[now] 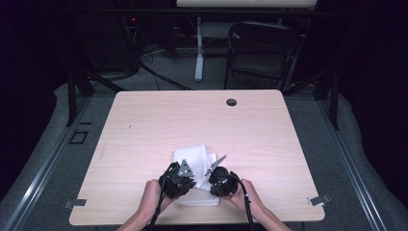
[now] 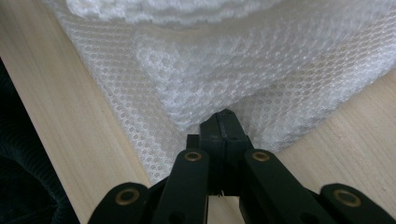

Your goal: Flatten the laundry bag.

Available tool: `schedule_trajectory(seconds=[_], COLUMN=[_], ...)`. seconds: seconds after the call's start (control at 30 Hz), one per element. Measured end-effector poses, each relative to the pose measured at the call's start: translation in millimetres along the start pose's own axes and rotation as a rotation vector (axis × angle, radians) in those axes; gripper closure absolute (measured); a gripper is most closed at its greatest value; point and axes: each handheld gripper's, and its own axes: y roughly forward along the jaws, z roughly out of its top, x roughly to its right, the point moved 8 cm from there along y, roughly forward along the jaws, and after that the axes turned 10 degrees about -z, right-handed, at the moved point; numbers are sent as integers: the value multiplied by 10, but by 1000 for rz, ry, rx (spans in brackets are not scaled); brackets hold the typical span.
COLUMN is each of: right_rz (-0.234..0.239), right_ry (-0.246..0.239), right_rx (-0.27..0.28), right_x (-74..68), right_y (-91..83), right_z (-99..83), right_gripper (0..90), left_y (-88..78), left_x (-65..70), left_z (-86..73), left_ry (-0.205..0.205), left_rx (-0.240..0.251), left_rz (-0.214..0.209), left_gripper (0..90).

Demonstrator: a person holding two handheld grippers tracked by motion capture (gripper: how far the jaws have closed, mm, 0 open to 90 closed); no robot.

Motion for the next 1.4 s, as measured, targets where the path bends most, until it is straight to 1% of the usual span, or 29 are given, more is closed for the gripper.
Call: schedule_trajectory(seconds=[0.07,0.1,0.17,0.2,0.23,0.37,0.43,0.5,0.53,0.57,0.6,0.63,0.7,0.73,0.83,0.93,0.97,1.03,1.17,1.3,1.4], right_rz=[4,11,7,12,12,12,8,15,14,14,12,12,12,16,10,6,9,3,-7,-12,-17], right_ry=[5,16,14,29,29,32,33,44,46,46,24,25,24,29,23,15,21,9,13,13,15], right_rx=[-9,0,-3,0,0,0,-10,-2,-1,0,-18,-15,-14,-12,-12,-16,-13,-28,-28,-31,-37], right_x=[5,1,7,3,3,7,19,9,10,9,26,28,27,22,26,25,21,32,23,24,35], right_y=[-7,-1,-4,-1,-2,-3,-10,-6,-6,-6,-17,-16,-16,-16,-14,-18,-17,-27,-29,-31,-39], right_z=[-10,-15,-18,-20,-20,-24,-35,-32,-33,-34,-44,-44,-44,-42,-41,-47,-46,-61,-60,-68,-83], right_gripper=[900,900,900,900,900,900,900,900,900,900,900,900,900,900,900,900,900,900,900,900,900], left_y=[-10,-27,-36,-49,-58,-91,-111,-140,-163,-177,-194,-208,-225,-243,-278,-314,-323,-348,-368,-385,-392], left_x=[6,1,0,0,-5,-18,-23,-35,-46,-52,-61,-67,-75,-88,-108,-132,-134,-149,-160,-159,-157], left_z=[4,7,6,7,8,5,2,-5,-10,-16,-21,-26,-37,-43,-72,-99,-108,-124,-146,-194,-209], left_ry=[0,6,9,7,10,7,3,1,-3,-3,-1,-8,-8,-10,-22,-25,-30,-35,-48,-50,-51], left_rx=[8,10,9,14,15,24,29,35,41,39,41,47,46,51,53,53,51,50,48,33,30], left_rz=[1,8,8,10,16,24,27,30,40,42,48,55,55,64,70,82,84,92,98,105,112], left_gripper=[856,856,856,856,856,856,855,856,856,856,856,855,855,856,856,855,856,855,855,855,855])
